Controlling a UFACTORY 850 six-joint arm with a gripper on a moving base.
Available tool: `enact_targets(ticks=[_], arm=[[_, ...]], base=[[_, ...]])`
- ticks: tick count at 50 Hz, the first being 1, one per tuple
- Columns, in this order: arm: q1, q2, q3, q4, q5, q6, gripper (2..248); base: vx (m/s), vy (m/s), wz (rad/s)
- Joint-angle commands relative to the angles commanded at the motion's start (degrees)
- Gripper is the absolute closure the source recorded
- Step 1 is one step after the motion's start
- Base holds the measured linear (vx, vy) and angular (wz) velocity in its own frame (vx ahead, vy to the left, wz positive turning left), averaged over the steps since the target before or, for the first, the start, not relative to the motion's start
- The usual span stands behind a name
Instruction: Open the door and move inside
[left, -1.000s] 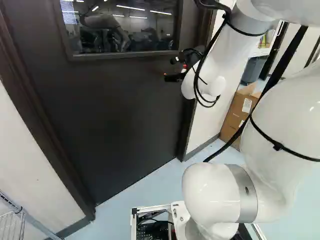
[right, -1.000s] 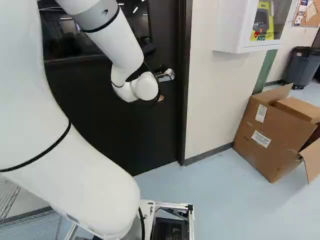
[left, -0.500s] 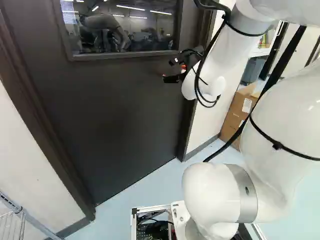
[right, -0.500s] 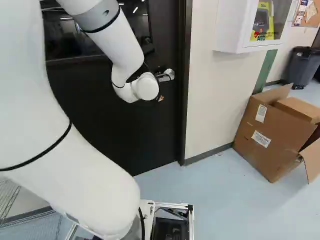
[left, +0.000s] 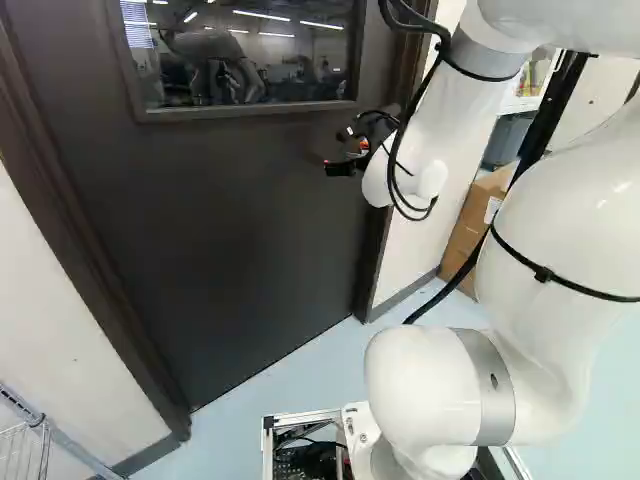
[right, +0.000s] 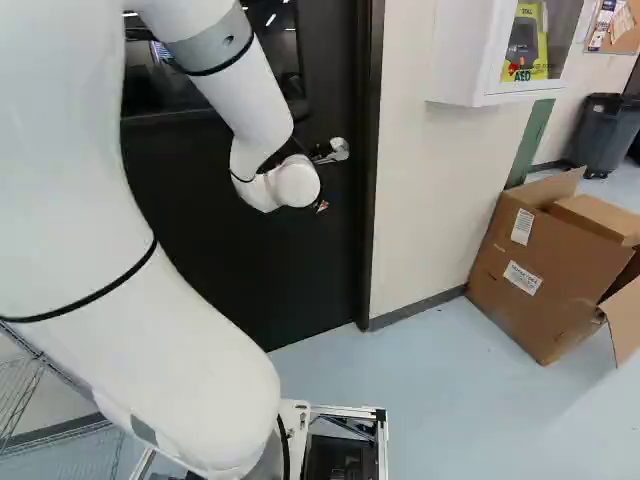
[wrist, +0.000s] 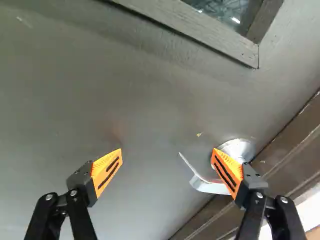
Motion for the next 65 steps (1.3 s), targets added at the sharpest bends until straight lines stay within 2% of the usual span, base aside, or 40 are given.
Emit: enact_targets(ticks=[65], arm=[[0.3, -7.8, 1.3, 0.0, 0.0, 0.0, 3]], base=[[0.0, 0.0, 0.0]])
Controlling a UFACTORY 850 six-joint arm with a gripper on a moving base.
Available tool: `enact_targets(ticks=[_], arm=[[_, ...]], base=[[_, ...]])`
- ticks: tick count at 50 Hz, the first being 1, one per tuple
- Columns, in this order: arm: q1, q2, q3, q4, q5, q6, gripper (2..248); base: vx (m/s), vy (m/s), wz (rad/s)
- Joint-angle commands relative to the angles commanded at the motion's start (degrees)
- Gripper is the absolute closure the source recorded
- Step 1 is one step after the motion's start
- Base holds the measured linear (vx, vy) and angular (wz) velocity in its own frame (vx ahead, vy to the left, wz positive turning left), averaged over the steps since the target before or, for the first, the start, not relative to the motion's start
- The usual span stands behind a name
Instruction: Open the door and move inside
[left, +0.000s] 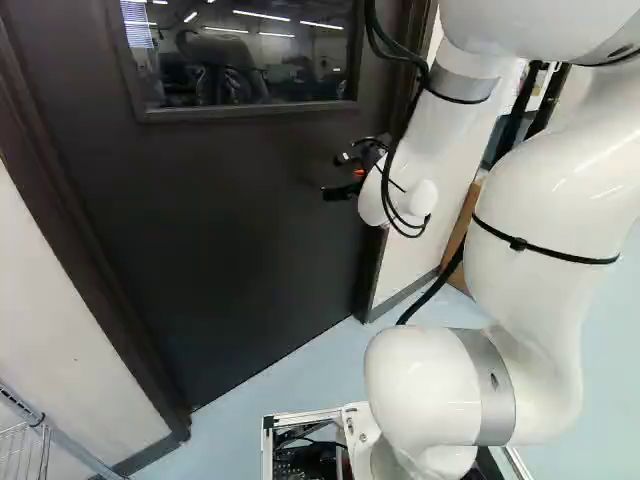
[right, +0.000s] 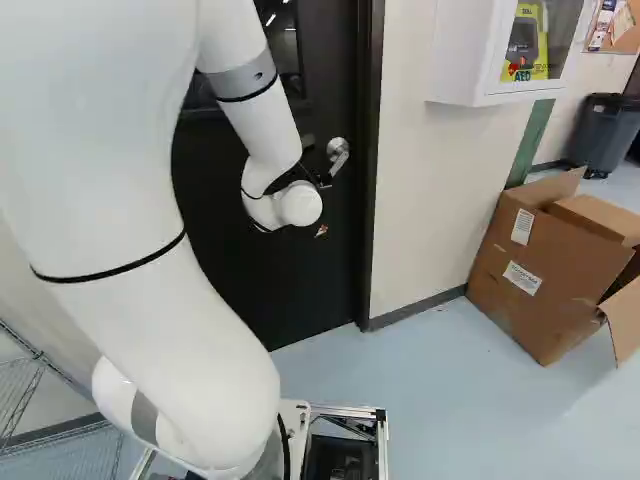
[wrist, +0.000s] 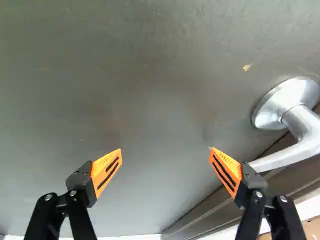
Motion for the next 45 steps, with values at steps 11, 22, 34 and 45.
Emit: enact_targets(ticks=[11, 22, 34, 45], arm=[[0.0, -1.6, -0.1, 0.0, 0.0, 0.0, 3], [0.0, -3.3, -0.3, 0.0, 0.0, 0.0, 3], [0.0, -4.6, -0.4, 0.0, 0.0, 0.0, 3], [-0.4, -4.1, 0.3, 0.0, 0.0, 0.0, 3]], base=[[0.0, 0.0, 0.0], [0.0, 0.0, 0.0], [0.0, 0.0, 0.0], [0.0, 0.0, 0.0]])
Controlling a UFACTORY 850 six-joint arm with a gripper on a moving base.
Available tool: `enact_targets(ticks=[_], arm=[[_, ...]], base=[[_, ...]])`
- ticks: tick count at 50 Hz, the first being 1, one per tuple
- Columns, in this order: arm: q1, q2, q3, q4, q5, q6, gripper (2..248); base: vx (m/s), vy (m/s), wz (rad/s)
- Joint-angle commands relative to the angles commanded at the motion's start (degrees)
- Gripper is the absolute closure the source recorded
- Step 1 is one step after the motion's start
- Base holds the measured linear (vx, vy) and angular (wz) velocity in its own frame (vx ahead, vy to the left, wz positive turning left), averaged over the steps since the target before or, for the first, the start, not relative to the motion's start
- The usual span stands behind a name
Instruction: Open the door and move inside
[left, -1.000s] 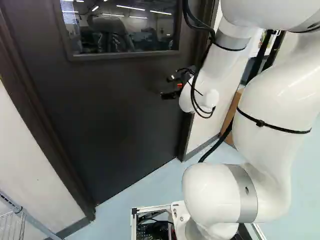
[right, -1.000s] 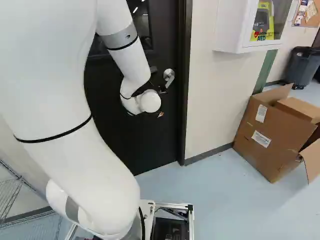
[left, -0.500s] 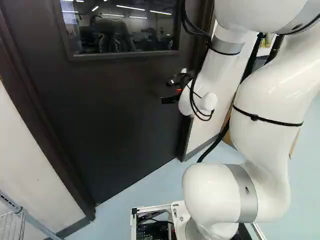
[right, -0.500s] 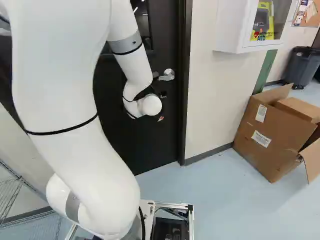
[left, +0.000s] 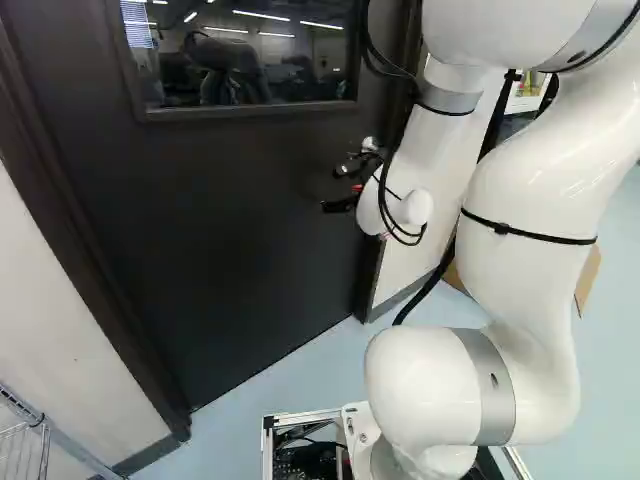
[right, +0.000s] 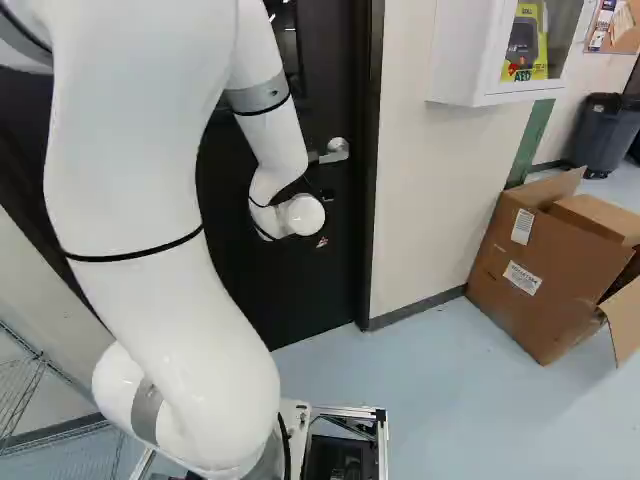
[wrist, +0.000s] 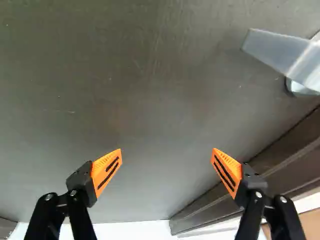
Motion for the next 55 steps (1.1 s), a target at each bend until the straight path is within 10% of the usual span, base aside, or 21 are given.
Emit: enact_targets(ticks=[55], arm=[[-3.6, 11.1, 5.9, 0.0, 0.0, 0.0, 3]], base=[[0.0, 0.0, 0.0]])
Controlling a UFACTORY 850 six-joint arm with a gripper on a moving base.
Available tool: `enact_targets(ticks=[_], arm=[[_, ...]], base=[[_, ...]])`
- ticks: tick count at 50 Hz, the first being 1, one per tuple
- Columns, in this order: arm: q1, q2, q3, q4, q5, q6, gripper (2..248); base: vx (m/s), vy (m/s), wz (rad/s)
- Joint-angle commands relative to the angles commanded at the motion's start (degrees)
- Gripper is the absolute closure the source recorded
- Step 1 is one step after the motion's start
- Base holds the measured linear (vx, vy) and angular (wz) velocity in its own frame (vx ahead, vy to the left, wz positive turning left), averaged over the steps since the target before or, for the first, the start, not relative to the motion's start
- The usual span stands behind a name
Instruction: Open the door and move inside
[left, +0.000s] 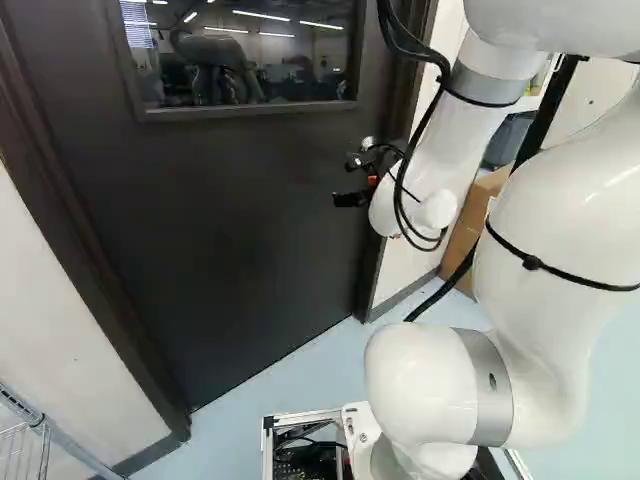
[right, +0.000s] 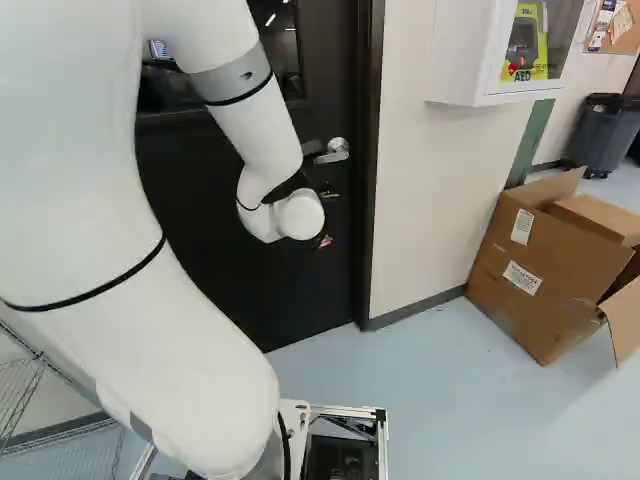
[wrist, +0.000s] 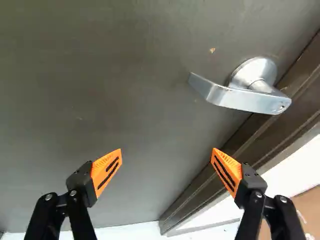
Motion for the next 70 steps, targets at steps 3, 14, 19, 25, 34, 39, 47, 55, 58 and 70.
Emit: enact_targets(ticks=[3, 14, 19, 25, 34, 39, 47, 55, 58, 70], arm=[[0.0, 0.5, 0.0, 0.0, 0.0, 0.0, 3], [0.0, 2.1, 0.0, 0.0, 0.0, 0.0, 3], [0.0, 2.8, 0.0, 0.0, 0.0, 0.0, 3], [0.0, 3.6, -0.1, 0.0, 0.0, 0.0, 3], [0.0, 4.6, -0.2, 0.0, 0.0, 0.0, 3], [0.0, 4.6, -0.2, 0.0, 0.0, 0.0, 3], [0.0, 4.6, -0.2, 0.0, 0.0, 0.0, 3], [0.0, 4.6, -0.2, 0.0, 0.0, 0.0, 3], [0.0, 4.6, -0.2, 0.0, 0.0, 0.0, 3], [0.0, 6.5, -0.5, 0.0, 0.0, 0.0, 3]], base=[[0.0, 0.0, 0.0], [0.0, 0.0, 0.0], [0.0, 0.0, 0.0], [0.0, 0.0, 0.0], [0.0, 0.0, 0.0], [0.0, 0.0, 0.0], [0.01, -0.001, 0.0], [0.0, 0.0, 0.0], [0.0, 0.0, 0.0], [-0.002, 0.0, 0.0]])
